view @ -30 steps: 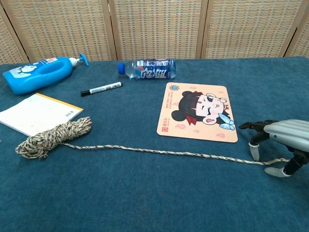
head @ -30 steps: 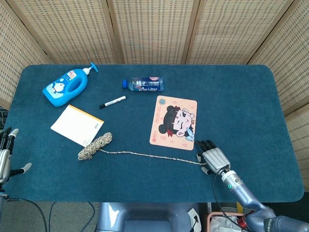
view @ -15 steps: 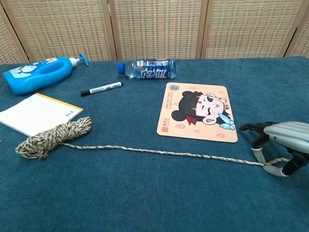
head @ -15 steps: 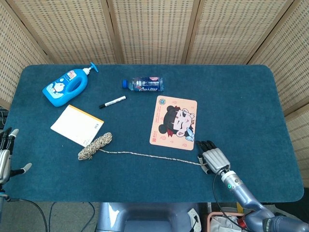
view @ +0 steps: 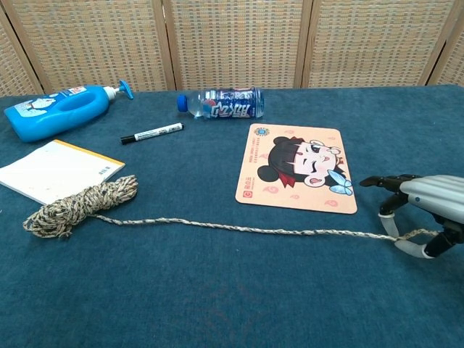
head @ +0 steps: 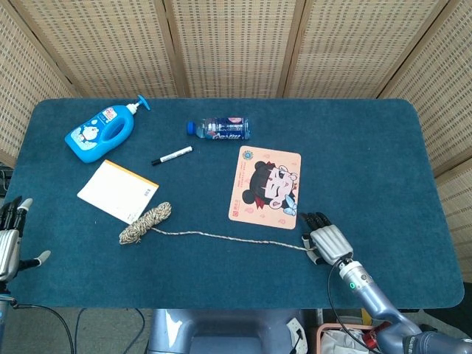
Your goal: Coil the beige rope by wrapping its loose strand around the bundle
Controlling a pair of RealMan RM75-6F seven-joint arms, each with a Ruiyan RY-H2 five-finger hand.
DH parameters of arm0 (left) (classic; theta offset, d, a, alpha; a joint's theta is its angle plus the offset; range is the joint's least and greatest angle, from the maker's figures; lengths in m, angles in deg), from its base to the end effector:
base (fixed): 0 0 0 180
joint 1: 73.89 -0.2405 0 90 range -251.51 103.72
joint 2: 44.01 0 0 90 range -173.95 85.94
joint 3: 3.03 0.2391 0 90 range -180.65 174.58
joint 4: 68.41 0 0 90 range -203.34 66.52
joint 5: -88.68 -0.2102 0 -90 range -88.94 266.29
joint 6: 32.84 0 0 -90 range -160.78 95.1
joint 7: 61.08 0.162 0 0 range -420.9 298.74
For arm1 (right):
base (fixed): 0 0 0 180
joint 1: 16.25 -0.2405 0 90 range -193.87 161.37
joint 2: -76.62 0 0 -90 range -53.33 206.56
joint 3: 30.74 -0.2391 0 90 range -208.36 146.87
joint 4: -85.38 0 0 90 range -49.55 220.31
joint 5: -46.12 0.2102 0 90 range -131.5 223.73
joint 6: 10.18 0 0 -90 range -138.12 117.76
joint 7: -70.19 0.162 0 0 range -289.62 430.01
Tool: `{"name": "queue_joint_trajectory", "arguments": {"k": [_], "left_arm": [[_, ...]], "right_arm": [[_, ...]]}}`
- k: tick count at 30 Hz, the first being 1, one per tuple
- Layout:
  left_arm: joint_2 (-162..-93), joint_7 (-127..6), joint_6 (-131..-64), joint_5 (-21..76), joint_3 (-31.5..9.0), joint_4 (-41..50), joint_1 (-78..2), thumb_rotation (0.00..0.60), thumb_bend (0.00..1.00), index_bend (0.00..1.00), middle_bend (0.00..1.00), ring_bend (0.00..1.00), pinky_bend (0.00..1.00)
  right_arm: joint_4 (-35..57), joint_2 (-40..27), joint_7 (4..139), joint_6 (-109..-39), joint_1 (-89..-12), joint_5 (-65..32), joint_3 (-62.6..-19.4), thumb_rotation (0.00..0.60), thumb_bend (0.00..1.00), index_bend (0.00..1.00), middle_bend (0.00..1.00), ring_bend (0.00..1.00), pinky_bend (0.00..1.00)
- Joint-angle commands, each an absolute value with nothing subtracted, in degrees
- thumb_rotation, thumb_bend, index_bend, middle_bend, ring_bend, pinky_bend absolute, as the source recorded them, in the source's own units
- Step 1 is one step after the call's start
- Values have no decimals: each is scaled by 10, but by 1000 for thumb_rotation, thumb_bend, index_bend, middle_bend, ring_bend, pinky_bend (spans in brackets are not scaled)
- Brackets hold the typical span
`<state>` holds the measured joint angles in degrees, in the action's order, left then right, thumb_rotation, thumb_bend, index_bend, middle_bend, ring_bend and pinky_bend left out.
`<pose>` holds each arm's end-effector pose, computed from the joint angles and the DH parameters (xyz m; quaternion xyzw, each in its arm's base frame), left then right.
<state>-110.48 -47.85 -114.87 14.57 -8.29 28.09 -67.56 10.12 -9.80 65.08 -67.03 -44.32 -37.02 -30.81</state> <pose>-0.3020 0.2099 0.1402 -0.5685 -0.4038 -0.3183 0.6422 -0.2435 -0.2828 -0.0230 0.7693 -0.3893 0.3058 0.4039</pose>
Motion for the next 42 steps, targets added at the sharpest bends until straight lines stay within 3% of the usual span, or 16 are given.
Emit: {"name": "queue_joint_trajectory", "arguments": {"k": [1, 9, 14, 19, 27, 35, 42], "left_arm": [[-1118, -474, -1145, 145, -85, 277, -669, 600, 0, 0, 0, 0, 0], [-1187, -410, -1102, 229, -118, 304, -629, 600, 26, 0, 0, 0, 1], [-1218, -407, -1046, 281, -140, 306, -592, 600, 26, 0, 0, 0, 37], [-1247, -419, -948, 339, -161, 278, -533, 600, 27, 0, 0, 0, 64], [-1255, -431, -856, 412, -164, 255, -479, 600, 30, 0, 0, 0, 65], [-1281, -436, -838, 483, -171, 233, -439, 600, 40, 45, 33, 5, 114], [-1294, -427, -859, 521, -164, 228, -423, 600, 154, 131, 159, 107, 214]], "right_arm": [[99, -94, 653, -683, -439, -381, -304, 600, 469, 699, 0, 0, 0], [82, -83, 639, -690, -441, -386, -307, 600, 469, 700, 0, 0, 0], [76, -83, 633, -690, -441, -383, -308, 600, 469, 700, 0, 0, 0], [69, -84, 626, -686, -443, -381, -308, 600, 469, 700, 0, 0, 0], [58, -80, 612, -685, -446, -375, -312, 600, 469, 700, 0, 0, 0], [54, -81, 593, -686, -443, -370, -309, 600, 469, 700, 0, 0, 0], [52, -81, 593, -686, -443, -368, -310, 600, 473, 700, 0, 0, 0]]}}
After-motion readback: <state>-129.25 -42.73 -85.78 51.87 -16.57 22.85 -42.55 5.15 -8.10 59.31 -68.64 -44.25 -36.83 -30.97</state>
